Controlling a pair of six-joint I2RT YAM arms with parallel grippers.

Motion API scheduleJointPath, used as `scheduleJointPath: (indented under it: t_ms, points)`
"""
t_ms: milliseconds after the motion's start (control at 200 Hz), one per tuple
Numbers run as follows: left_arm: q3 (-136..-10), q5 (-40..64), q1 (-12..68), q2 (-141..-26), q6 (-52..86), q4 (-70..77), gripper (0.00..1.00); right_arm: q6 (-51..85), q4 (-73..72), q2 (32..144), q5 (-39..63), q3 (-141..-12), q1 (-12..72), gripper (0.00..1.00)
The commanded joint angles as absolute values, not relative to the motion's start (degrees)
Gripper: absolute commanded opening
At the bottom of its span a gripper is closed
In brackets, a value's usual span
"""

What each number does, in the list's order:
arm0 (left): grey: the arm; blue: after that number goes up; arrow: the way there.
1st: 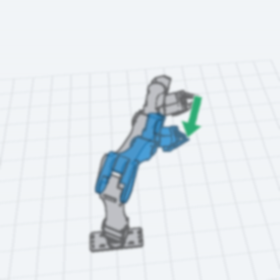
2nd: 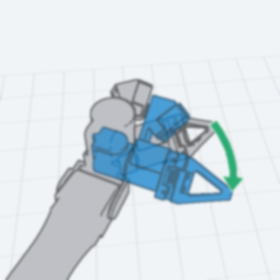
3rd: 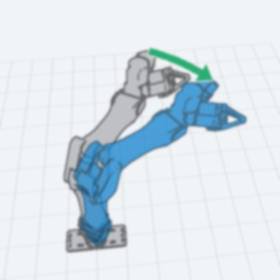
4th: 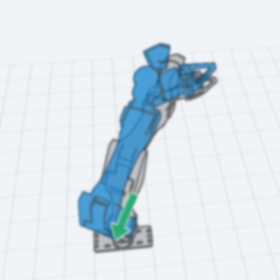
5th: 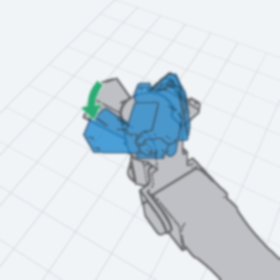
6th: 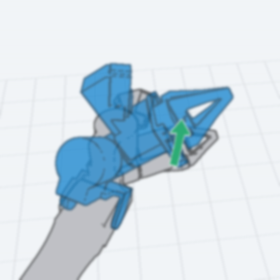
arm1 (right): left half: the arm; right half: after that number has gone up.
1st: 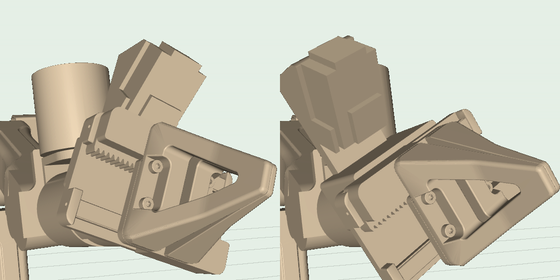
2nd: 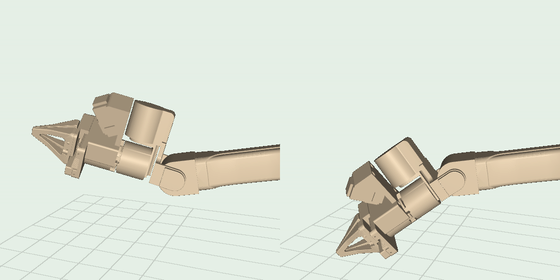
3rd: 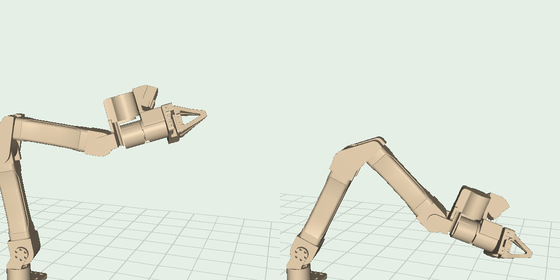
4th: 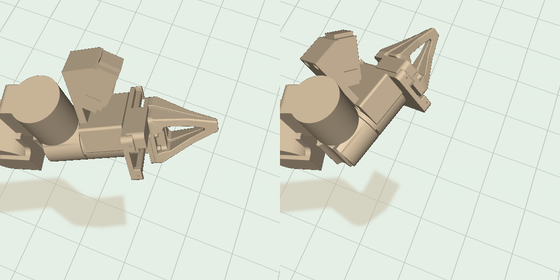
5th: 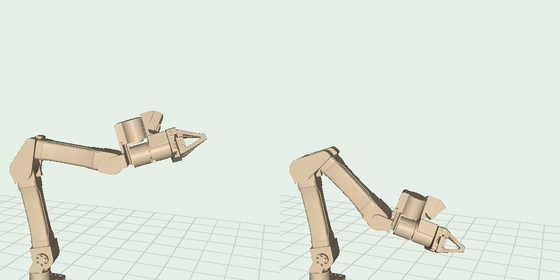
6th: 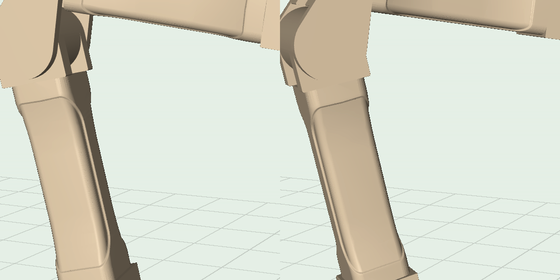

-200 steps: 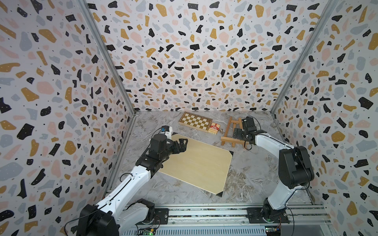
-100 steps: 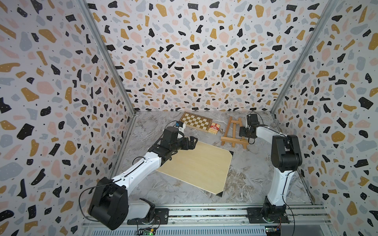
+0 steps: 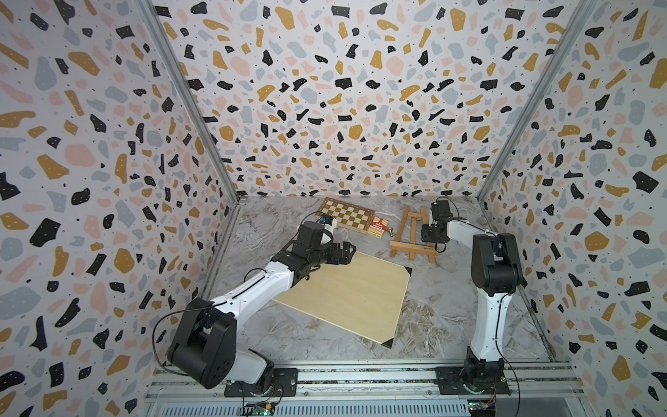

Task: Assemble the easel
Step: Pick up the easel at the center of the board.

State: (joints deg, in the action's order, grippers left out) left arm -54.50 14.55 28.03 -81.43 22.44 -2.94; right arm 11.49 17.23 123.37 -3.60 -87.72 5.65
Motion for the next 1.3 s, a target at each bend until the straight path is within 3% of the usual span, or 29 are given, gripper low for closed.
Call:
scheduleJointPath:
  t_ms: [0,576,846,1291]
  points:
    - [-56.95,14.79,28.36,-81.54,21.73,-2.53,0.99,10.61,19.19,123.31,-3.14,-89.38,5.96,0.39]
    - [-56.51,13.06,28.43,-76.95,21.92,-5.56,0.99,12.48,15.41,111.20,0.44,-81.58,5.29,0.00]
    - [-53.42,9.26,28.30,-67.54,23.89,-7.51,0.99,15.58,11.79,97.16,7.90,-73.37,8.22,0.00]
    - [-50.88,11.84,28.23,-60.90,31.06,-13.61,0.99,14.35,0.70,69.67,14.13,-57.12,28.06,0.00]
